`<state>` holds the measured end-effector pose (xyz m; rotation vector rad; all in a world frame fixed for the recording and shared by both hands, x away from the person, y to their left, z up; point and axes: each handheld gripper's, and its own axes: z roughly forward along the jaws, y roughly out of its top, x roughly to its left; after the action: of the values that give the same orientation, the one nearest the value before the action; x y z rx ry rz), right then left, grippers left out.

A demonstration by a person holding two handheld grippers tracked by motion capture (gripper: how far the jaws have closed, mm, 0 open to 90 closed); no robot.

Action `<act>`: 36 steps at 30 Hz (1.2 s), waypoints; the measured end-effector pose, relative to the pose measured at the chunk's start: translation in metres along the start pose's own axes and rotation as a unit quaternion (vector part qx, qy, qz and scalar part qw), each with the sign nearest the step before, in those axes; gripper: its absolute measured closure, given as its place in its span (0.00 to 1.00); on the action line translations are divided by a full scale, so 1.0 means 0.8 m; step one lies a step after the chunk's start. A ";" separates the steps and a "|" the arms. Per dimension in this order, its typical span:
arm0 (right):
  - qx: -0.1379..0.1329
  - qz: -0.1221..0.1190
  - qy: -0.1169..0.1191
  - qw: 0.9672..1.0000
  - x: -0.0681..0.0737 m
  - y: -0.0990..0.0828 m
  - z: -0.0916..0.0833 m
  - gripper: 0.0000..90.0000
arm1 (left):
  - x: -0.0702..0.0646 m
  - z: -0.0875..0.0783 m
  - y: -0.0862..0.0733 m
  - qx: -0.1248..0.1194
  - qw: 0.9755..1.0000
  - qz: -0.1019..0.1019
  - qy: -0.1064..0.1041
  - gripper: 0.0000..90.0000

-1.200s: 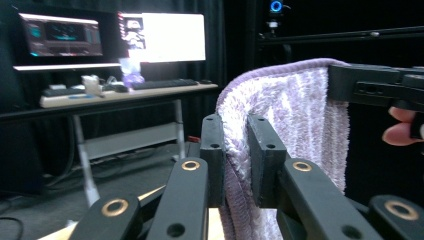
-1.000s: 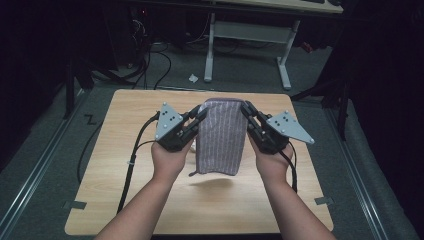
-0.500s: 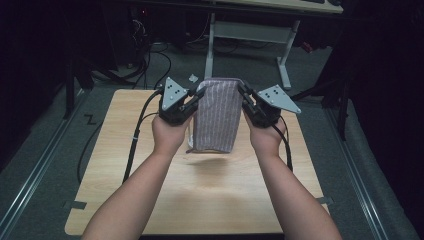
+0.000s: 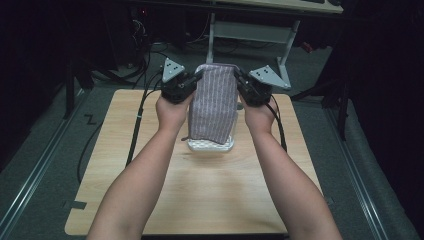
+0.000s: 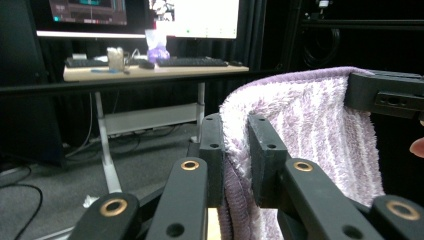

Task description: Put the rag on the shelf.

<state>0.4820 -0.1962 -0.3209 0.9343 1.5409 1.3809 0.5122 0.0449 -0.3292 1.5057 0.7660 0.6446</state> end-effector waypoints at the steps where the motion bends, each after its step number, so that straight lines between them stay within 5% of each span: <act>1: 0.006 -0.001 -0.001 1.000 -0.002 -0.001 0.005 0.93 | 0.003 0.005 -0.002 0.002 1.000 -0.002 0.003 0.87; 5: 0.032 -0.019 -0.011 0.999 -0.009 -0.005 0.027 0.93 | 0.012 0.018 -0.007 0.022 1.000 -0.016 0.004 0.87; 6: 0.053 -0.045 -0.028 0.997 -0.008 -0.010 0.039 0.93 | 0.013 0.023 -0.010 0.033 0.999 -0.012 0.008 0.87; 12: 0.111 -0.032 -0.009 0.993 -0.008 -0.035 0.064 0.93 | 0.035 0.042 -0.037 0.103 0.994 -0.025 0.017 0.87; 16: 0.138 -0.023 0.006 0.990 -0.008 -0.051 0.070 0.93 | 0.040 0.045 -0.051 0.124 0.992 -0.033 0.018 0.87; 22: 0.159 -0.012 0.007 0.987 -0.006 -0.062 0.075 0.89 | 0.042 0.047 -0.059 0.134 0.990 -0.046 0.022 0.85; 23: 0.159 -0.007 0.006 0.987 -0.006 -0.062 0.076 0.79 | 0.043 0.046 -0.058 0.131 0.990 -0.053 0.020 0.78; 27: 0.152 -0.002 0.006 0.988 -0.006 -0.059 0.076 0.73 | 0.044 0.044 -0.054 0.120 0.991 -0.062 0.019 0.66; 36: 0.149 -0.004 0.015 0.989 -0.004 -0.052 0.070 0.70 | 0.036 0.038 -0.051 0.129 0.991 -0.030 0.029 0.61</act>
<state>0.5353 -0.1838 -0.3639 1.0881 1.8043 1.1821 0.5503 0.0491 -0.3733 1.6972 0.9642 0.5625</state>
